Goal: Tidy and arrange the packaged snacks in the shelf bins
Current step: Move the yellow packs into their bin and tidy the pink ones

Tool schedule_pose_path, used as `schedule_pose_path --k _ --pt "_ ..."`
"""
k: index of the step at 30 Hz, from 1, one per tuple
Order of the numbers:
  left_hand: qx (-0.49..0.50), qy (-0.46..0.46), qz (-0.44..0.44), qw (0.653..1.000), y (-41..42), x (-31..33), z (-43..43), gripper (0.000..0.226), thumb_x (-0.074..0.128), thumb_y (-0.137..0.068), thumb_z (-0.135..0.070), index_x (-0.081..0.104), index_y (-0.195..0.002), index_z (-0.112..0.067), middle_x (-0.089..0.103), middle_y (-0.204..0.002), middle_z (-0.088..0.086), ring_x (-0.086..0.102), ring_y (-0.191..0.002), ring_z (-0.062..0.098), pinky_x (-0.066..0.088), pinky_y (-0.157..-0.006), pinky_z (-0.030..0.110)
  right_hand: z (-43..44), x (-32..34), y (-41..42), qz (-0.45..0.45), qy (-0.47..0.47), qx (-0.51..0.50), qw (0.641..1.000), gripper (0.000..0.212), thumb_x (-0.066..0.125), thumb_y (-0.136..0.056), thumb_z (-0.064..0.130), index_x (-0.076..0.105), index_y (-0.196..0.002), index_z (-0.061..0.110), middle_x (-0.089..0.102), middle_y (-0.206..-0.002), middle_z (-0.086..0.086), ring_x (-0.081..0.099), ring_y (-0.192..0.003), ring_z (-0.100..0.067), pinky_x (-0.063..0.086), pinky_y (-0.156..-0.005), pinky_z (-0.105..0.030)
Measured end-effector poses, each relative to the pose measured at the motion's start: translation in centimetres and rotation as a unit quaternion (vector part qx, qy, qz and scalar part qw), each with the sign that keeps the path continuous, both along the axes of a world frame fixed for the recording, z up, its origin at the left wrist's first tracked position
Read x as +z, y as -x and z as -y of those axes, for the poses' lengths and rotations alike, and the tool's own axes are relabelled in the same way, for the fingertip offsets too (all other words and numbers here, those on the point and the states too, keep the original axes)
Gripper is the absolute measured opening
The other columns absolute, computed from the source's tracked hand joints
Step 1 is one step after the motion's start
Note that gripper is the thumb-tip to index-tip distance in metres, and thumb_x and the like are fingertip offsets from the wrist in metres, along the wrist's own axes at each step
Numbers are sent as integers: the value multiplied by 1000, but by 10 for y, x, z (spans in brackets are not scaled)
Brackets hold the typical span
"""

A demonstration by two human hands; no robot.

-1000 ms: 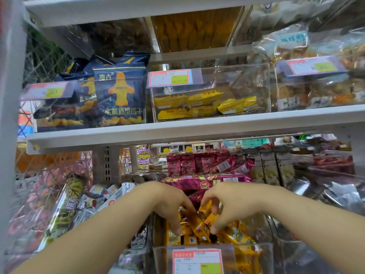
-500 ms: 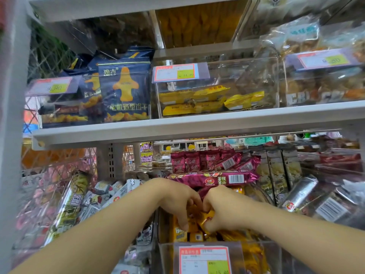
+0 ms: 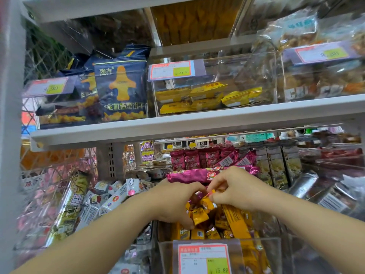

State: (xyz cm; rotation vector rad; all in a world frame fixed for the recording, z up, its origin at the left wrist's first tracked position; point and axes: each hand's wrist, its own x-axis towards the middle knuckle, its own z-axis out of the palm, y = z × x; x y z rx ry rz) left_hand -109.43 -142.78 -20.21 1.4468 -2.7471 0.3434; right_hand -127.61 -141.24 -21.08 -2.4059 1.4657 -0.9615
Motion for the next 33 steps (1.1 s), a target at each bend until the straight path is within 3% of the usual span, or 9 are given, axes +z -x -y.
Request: schedule_pose_path --k 4,7,10,14,18,23,29,33 --pt "-9 82 -3 997 -3 -6 -3 78 72 -76 -48 29 -141 -40 55 -133 -11 55 -111 16 43 -84 32 -1 0 -2 16 28 -12 999 11 69 -83 24 74 -93 25 70 -82 3 62 -70 -11 50 -61 -21" --pt "-12 85 -36 996 -6 -3 -6 75 71 -77 -50 30 -140 -42 55 -132 -12 53 -114 15 47 -86 34 -5 3 -2 28 55 -23 998 13 69 -83 25 73 -95 25 69 -82 6 65 -70 -12 54 -60 -20" --pt "-26 81 -91 992 -10 -1 -9 68 71 -76 -50 36 -134 -45 57 -127 -12 52 -111 13 47 -88 35 -9 9 0 30 78 -34 996 12 68 -83 27 71 -95 27 71 -82 2 68 -78 -26 58 -68 -36" --pt "-41 77 -130 988 -11 -5 -14 67 71 -77 -51 37 -135 -45 56 -130 -9 53 -112 12 47 -92 36 -19 13 1 29 95 -40 994 5 67 -85 27 69 -88 30 69 -83 6 65 -78 -17 54 -68 -28" --pt "-76 96 -192 974 -13 -5 -25 64 68 -82 -46 36 -137 -44 56 -130 -13 56 -102 7 46 -86 26 -32 21 4 48 130 -52 989 7 66 -85 27 67 -81 33 65 -78 12 61 -71 -9 44 -54 -13" --pt "-118 129 -282 943 -12 1 -38 63 72 -81 -38 39 -135 -42 58 -120 -20 54 -109 0 47 -93 31 -51 38 2 94 181 -40 978 6 68 -84 22 70 -82 27 61 -71 17 54 -58 8 38 -51 -4" --pt "-146 199 -361 899 -13 2 -62 67 70 -81 -29 29 -127 -56 46 -122 -30 43 -110 -12 41 -94 15 -79 53 -7 140 246 -17 959 13 69 -83 23 66 -75 33 61 -68 21 58 -65 7 41 -57 -4" --pt "-147 240 -379 882 -30 0 -82 69 70 -80 -26 29 -119 -65 52 -115 -28 47 -105 -9 39 -87 8 -98 50 -26 144 276 4 950 14 69 -83 20 66 -75 32 61 -68 21 56 -67 11 38 -58 -3"
